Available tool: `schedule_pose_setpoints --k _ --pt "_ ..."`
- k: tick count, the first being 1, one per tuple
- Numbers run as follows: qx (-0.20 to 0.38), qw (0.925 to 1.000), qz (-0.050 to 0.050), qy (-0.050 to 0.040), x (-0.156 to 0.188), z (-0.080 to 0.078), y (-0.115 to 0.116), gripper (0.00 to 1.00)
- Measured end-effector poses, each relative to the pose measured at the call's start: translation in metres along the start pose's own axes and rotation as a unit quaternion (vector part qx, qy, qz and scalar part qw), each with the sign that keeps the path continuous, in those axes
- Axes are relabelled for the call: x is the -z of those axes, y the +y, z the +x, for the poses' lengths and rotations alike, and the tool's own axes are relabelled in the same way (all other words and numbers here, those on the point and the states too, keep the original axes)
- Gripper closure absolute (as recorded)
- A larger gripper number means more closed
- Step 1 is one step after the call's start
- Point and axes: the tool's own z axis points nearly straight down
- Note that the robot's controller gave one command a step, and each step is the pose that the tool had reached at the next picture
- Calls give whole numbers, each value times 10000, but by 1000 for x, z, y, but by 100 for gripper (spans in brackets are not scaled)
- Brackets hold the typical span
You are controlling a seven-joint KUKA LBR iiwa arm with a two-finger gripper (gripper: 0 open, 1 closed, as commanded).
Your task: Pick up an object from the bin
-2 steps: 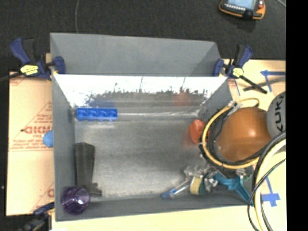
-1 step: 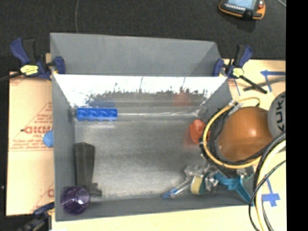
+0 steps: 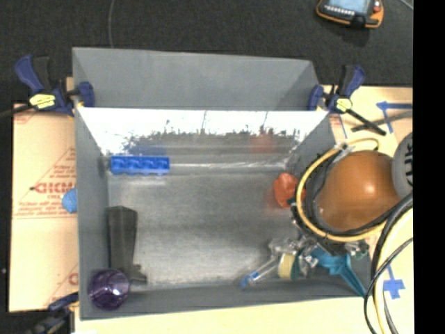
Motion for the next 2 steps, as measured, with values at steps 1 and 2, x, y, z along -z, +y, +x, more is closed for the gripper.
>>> schedule_pose_setpoints --k 1,2 --pt "-6 10000 -2 1 17 0 0 100" --pt "-15 10000 16 -10 30 0 -1 100"
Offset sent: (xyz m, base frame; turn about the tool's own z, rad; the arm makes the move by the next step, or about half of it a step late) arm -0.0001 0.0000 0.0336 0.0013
